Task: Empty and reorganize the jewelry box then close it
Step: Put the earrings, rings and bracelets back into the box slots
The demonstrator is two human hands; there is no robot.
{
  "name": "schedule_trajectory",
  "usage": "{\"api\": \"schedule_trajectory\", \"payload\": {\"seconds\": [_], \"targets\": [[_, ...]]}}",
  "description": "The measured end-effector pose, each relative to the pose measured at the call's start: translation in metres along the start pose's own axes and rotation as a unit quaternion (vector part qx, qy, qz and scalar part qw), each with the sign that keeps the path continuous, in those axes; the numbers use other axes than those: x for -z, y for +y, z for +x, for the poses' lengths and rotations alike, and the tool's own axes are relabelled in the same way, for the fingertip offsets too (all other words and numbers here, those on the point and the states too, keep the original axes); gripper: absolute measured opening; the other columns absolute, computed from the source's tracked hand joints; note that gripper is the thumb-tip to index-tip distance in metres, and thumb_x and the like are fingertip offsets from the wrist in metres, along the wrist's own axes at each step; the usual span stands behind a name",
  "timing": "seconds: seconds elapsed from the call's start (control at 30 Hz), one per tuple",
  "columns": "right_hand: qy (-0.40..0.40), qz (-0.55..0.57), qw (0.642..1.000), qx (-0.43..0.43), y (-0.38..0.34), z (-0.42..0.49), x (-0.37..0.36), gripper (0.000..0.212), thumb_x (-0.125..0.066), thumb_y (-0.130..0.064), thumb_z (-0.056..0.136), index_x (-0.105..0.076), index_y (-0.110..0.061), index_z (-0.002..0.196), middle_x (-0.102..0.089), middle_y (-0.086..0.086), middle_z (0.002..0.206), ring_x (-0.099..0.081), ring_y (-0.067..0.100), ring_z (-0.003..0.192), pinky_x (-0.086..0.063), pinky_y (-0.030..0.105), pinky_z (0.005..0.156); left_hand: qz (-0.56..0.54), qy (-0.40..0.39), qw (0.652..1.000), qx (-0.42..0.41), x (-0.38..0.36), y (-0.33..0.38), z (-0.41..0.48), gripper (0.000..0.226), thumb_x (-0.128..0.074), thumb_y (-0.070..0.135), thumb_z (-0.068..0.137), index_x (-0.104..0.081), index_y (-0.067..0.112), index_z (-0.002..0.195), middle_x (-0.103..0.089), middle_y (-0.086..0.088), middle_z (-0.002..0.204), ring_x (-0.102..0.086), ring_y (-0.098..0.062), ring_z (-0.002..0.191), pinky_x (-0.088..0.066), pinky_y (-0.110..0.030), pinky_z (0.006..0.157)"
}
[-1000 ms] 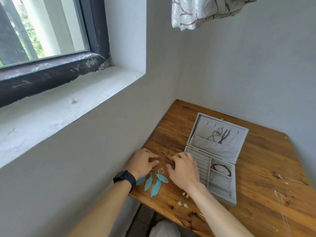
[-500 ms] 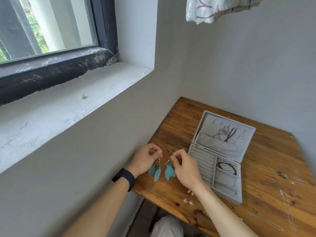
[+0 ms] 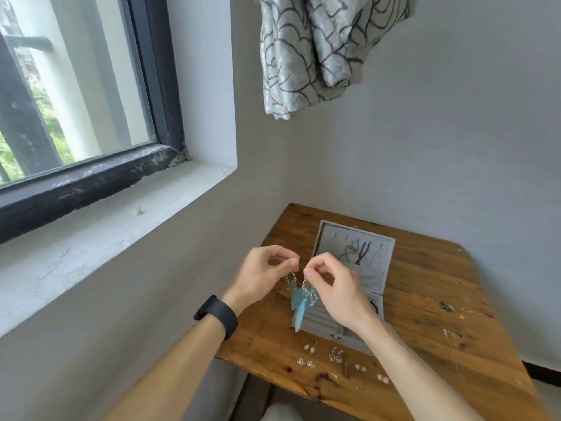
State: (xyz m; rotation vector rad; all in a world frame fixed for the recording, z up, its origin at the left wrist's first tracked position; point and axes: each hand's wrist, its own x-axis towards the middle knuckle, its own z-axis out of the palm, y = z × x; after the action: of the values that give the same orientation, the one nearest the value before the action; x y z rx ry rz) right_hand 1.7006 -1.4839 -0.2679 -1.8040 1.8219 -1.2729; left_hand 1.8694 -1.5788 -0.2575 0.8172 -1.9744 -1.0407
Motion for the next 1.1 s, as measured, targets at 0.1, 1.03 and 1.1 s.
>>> {"api": "schedule_trajectory", "payload": {"seconds": [0.1,1.03,1.1], "targets": [[-0.001,0.023,1.000,-0.017,-0.008,-0.012,0.018,0.003,-0.063,-0.037,0.095,-0.064,-0.038,0.092,-0.069,-0.019,0.089,-0.065,0.003,0.086,-0.054,0.019,0.072,0.020,-0.030,0.999,-0.012,-0.004,0.021,-0.004,0.013,-0.072,0.033,0.091,-0.077,0.023,0.097,-0.076,0.013,0.083,-0.070,-0.003,0.083,-0.055,-0.018,0.081],[-0.033,-0.016,0.997,-0.071,-0.008,-0.078,0.086,0.010,-0.071,-0.030,0.089,-0.062,-0.031,0.092,-0.068,-0.015,0.087,-0.062,-0.007,0.082,-0.048,0.007,0.063,0.132,-0.280,0.951,0.018,-0.055,0.074,-0.015,0.015,-0.069,0.037,0.092,-0.079,0.026,0.094,-0.076,0.011,0.086,-0.068,-0.006,0.083,-0.056,-0.023,0.077],[-0.040,-0.025,0.996,-0.070,-0.005,-0.079,0.084,0.011,-0.071,-0.030,0.090,-0.061,-0.030,0.094,-0.067,-0.015,0.089,-0.062,-0.006,0.083,-0.049,0.008,0.065,0.190,-0.277,0.942,0.005,-0.060,0.075,-0.015,0.013,-0.069,0.038,0.091,-0.078,0.028,0.093,-0.075,0.013,0.084,-0.067,0.000,0.080,-0.054,-0.021,0.077]]}}
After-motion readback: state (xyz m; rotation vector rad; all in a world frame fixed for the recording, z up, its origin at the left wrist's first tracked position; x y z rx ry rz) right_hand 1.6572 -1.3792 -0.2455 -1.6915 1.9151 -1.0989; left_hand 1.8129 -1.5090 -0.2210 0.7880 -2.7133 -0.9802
